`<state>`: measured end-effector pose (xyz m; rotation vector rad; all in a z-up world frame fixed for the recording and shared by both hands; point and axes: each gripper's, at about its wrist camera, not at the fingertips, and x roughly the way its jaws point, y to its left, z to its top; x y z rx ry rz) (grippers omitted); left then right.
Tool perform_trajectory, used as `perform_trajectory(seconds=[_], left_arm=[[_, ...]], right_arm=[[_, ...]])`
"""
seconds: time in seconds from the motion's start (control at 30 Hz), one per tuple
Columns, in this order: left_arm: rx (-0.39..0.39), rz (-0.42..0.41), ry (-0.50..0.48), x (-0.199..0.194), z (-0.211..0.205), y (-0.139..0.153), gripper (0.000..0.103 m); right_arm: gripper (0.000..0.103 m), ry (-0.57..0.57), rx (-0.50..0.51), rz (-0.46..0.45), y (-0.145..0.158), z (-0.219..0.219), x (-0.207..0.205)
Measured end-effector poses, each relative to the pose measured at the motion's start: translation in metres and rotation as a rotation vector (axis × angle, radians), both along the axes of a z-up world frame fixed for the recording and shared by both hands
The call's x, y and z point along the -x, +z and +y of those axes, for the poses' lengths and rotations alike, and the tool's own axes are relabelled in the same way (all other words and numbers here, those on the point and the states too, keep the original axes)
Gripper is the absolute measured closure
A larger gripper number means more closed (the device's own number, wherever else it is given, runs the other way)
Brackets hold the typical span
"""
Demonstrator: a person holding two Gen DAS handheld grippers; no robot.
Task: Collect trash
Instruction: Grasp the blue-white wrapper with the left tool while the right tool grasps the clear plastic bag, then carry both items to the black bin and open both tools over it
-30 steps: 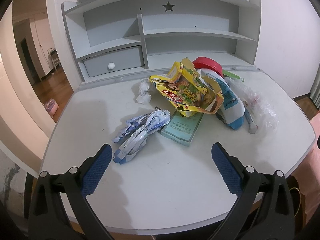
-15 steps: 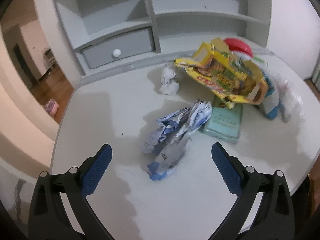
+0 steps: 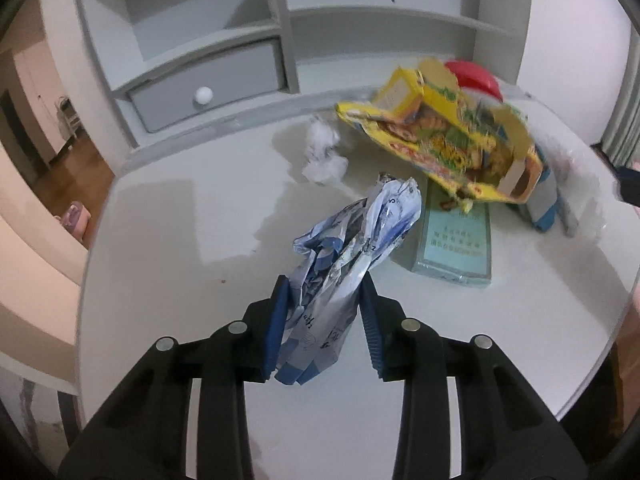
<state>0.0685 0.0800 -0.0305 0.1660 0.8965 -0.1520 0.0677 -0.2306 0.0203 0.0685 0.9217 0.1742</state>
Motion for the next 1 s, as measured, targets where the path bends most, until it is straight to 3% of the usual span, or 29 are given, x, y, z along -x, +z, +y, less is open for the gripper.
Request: perform_trajectory(seconds=[0.1, 0.17, 0.27, 0.37, 0.5, 0.57, 0.7, 0.87, 1.0], left_arm=[[0.007, -0.039, 0.007, 0.003, 0.003, 0.013, 0.068], [0.017, -0.064, 0.011, 0.005, 0.002, 0.023, 0.068], [0.041, -0.100, -0.002, 0.005, -0.017, 0.044, 0.068], [0.071, -0.131, -0.042, 0.011, -0.045, 0.060, 0.068], [0.117, -0.167, -0.163, 0.016, -0.112, 0.078, 0.068], [0.149, -0.166, -0.265, 0.019, -0.159, 0.085, 0.068], [0.194, -0.164, -0.473, 0.039, -0.258, 0.090, 0.068], [0.235, -0.082, -0.796, 0.096, -0.410, 0.067, 0.068], [0.239, -0.003, -1.006, 0.150, -0.510, 0.025, 0.068]], right_arm=[[0.020, -0.037, -0.008, 0.079, -0.022, -0.008, -0.027], [0.064, -0.034, -0.044, 0.116, -0.029, -0.011, -0.030], [0.078, -0.025, -0.026, 0.046, -0.016, -0.013, -0.014], [0.079, -0.018, -0.074, -0.039, 0.011, -0.024, 0.016], [0.079, -0.058, -0.192, -0.123, 0.045, -0.067, 0.066], [0.079, -0.138, -0.197, -0.173, 0.057, -0.096, 0.095], [0.079, -0.429, -0.130, -0.249, 0.065, -0.188, 0.182], [0.079, -0.841, -0.048, -0.201, 0.028, -0.305, 0.294], [0.079, -1.101, -0.071, -0.061, -0.047, -0.383, 0.376]])
